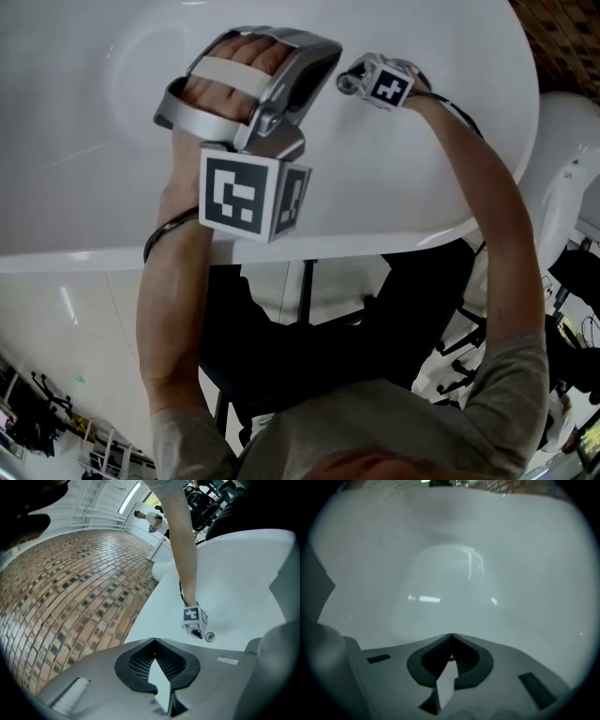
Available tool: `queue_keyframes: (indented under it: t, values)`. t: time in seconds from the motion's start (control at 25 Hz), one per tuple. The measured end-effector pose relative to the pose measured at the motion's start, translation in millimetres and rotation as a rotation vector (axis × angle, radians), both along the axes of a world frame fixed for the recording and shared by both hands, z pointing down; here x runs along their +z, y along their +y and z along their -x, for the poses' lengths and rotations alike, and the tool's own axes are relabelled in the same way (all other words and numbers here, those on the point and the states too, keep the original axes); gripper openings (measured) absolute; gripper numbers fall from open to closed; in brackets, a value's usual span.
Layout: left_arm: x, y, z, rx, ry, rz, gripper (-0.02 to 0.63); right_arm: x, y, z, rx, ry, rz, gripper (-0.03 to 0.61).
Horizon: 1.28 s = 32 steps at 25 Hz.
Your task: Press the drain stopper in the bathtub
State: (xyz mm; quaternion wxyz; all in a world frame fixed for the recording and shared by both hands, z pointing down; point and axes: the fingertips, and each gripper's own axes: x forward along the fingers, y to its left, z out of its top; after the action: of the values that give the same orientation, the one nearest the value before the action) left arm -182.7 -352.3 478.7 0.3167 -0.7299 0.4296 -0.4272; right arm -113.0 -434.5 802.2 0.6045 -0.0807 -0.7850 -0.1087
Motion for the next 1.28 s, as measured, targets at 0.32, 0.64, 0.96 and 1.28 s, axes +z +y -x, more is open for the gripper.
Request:
queue_keyframes:
  t: [0.32, 0.64, 0.96, 1.28]
  values:
    - [-18.1, 4.8, 56.9, -0.169, 0.231, -0.078, 0.009, -403.0, 70.9, -13.3, 0.07, -0.818, -0.291, 0.002]
    - [-239.1, 122.6, -6.9, -0.084, 0.337, -0.405, 0.009, -667.0, 242.3, -190.4, 0.273, -1.438, -0.506, 0.002]
    - [-364.2, 285.1, -97.4, 0.068, 0.521, -0.429, 0.009, -739.9, 391.5, -231.2, 0.021, -1.512, -0.727, 0.002]
    - [-424.5, 406.9, -147.5, 0.176, 0.502, -0.626, 0.009, -795.0, 525.8, -271.3, -0.204, -1.716, -0.819, 0.002]
